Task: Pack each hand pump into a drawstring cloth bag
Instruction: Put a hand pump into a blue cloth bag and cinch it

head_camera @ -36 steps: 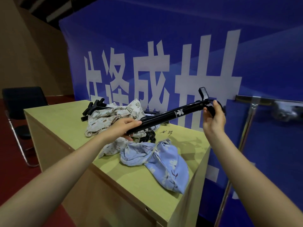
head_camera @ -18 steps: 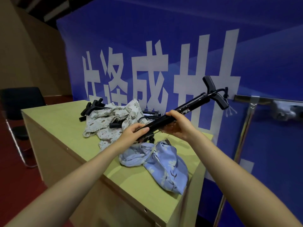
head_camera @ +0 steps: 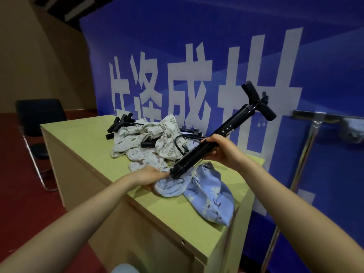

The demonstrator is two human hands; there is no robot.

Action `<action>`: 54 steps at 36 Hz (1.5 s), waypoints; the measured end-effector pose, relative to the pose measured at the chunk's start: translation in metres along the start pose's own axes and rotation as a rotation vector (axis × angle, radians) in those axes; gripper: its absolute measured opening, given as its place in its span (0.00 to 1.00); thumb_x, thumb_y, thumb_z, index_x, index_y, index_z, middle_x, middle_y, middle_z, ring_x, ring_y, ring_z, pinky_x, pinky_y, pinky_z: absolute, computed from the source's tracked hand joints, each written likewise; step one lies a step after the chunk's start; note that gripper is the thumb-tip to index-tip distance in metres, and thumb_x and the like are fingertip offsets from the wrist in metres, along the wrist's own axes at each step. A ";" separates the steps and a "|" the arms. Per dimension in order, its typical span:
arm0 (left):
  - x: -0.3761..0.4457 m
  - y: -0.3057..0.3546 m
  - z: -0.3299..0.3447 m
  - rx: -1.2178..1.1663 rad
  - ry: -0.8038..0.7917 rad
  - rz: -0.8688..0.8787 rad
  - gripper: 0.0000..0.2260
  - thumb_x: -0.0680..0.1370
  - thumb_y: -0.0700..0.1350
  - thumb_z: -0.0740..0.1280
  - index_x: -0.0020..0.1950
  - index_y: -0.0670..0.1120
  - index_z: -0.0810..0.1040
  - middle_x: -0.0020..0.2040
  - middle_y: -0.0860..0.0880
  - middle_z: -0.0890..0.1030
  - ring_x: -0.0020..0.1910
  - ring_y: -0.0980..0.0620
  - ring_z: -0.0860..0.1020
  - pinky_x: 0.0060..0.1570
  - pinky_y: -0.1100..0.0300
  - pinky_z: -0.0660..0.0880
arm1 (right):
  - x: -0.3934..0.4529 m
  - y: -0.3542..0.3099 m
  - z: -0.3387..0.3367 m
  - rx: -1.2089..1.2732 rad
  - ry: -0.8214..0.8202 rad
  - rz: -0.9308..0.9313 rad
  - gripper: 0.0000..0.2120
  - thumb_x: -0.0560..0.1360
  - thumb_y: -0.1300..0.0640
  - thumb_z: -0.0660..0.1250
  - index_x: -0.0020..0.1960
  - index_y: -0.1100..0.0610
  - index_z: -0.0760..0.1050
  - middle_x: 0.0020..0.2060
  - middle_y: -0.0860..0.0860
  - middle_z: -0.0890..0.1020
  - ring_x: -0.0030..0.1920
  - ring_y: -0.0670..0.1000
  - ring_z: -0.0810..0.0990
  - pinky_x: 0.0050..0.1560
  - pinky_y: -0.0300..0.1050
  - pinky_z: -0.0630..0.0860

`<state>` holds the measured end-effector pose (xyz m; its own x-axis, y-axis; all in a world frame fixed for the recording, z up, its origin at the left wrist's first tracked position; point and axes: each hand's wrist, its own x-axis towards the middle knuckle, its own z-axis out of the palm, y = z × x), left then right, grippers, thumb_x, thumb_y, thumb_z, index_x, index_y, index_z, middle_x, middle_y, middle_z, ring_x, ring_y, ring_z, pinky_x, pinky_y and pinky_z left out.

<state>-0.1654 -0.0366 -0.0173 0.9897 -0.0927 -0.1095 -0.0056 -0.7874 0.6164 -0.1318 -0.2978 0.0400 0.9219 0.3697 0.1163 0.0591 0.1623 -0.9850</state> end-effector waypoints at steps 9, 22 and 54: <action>0.000 0.036 -0.006 -1.000 -0.120 0.113 0.18 0.74 0.48 0.68 0.61 0.41 0.79 0.55 0.42 0.82 0.49 0.47 0.82 0.50 0.58 0.78 | 0.000 -0.001 -0.004 -0.044 0.280 -0.173 0.05 0.75 0.62 0.67 0.48 0.64 0.77 0.38 0.56 0.83 0.39 0.54 0.83 0.37 0.42 0.80; -0.007 0.112 -0.049 -1.359 -0.055 0.288 0.12 0.82 0.47 0.60 0.56 0.41 0.78 0.39 0.46 0.83 0.39 0.52 0.82 0.46 0.57 0.78 | -0.015 -0.033 0.012 -0.524 -0.003 -0.235 0.12 0.67 0.53 0.67 0.44 0.60 0.81 0.43 0.54 0.86 0.45 0.52 0.84 0.44 0.45 0.80; -0.021 0.150 -0.106 -1.058 0.336 0.408 0.12 0.72 0.55 0.69 0.44 0.46 0.79 0.48 0.41 0.79 0.49 0.43 0.78 0.66 0.43 0.70 | -0.010 -0.045 0.004 -0.476 -0.016 -0.029 0.23 0.76 0.37 0.60 0.53 0.57 0.78 0.36 0.50 0.79 0.37 0.49 0.77 0.41 0.41 0.74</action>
<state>-0.1718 -0.0878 0.1600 0.9311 0.0688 0.3582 -0.3647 0.1745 0.9146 -0.1452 -0.3053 0.0831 0.9115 0.3856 0.1431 0.2572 -0.2630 -0.9299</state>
